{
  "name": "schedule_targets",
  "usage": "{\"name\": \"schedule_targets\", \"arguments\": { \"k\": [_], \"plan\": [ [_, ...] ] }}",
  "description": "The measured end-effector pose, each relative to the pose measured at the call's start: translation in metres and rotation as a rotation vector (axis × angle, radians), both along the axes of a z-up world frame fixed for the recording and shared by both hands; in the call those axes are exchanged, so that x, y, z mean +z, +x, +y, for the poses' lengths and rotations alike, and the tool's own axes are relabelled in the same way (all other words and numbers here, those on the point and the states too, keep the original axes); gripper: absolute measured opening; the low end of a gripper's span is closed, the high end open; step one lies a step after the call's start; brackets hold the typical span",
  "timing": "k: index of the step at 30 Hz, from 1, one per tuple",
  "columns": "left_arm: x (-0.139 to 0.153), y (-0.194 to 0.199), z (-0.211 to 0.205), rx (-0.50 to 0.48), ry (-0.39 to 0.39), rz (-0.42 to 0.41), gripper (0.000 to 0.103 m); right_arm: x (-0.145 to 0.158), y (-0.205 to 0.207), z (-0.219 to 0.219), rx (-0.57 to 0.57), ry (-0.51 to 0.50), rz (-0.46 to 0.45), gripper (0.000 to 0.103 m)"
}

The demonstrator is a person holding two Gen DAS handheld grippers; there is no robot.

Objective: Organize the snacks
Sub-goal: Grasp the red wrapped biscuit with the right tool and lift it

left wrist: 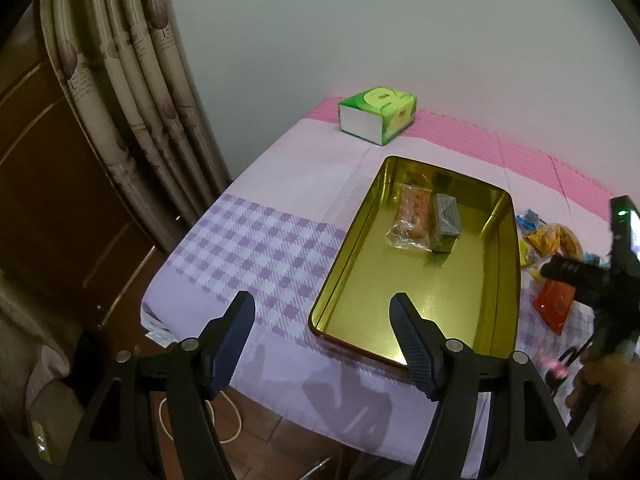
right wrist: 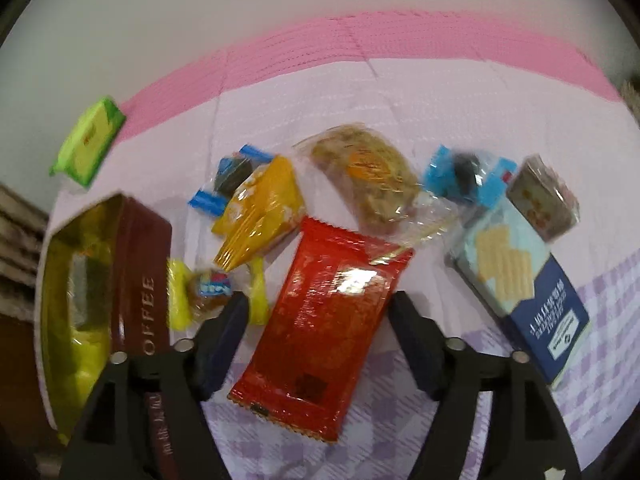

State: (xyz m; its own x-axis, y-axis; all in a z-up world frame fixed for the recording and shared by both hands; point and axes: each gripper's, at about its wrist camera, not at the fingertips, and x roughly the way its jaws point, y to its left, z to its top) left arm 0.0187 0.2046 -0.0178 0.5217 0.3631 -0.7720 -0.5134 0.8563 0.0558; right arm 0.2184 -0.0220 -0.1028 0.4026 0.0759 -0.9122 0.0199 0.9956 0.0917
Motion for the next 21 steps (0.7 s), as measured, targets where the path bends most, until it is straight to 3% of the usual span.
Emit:
{"name": "schedule_targets", "arguments": {
  "k": [3, 6, 8, 11, 15, 18, 21],
  "plan": [
    [-0.001, 0.001, 0.002, 0.002, -0.008, 0.005, 0.07, -0.006, -0.006, 0.021, 0.107, -0.132, -0.026, 0.075],
    [-0.003, 0.0, 0.003, 0.009, -0.019, 0.012, 0.07, -0.005, -0.011, 0.012, 0.163, -0.124, -0.029, 0.073],
    [-0.004, 0.001, 0.003, 0.01, -0.026, 0.018, 0.071, -0.003, -0.012, 0.002, 0.189, -0.119, -0.026, 0.058],
    [-0.004, 0.001, 0.003, 0.009, -0.029, 0.021, 0.071, 0.005, -0.02, -0.023, 0.213, -0.065, -0.001, 0.043],
    [-0.005, 0.002, 0.001, 0.004, -0.022, 0.025, 0.071, 0.006, -0.036, -0.043, 0.25, -0.027, 0.032, 0.043],
    [-0.007, 0.004, 0.001, 0.001, -0.025, 0.034, 0.071, 0.004, -0.041, -0.044, 0.263, -0.018, 0.024, 0.049],
    [-0.007, 0.005, 0.001, 0.001, -0.022, 0.039, 0.071, 0.002, -0.034, -0.036, 0.263, -0.033, 0.011, 0.064]
  ]
}}
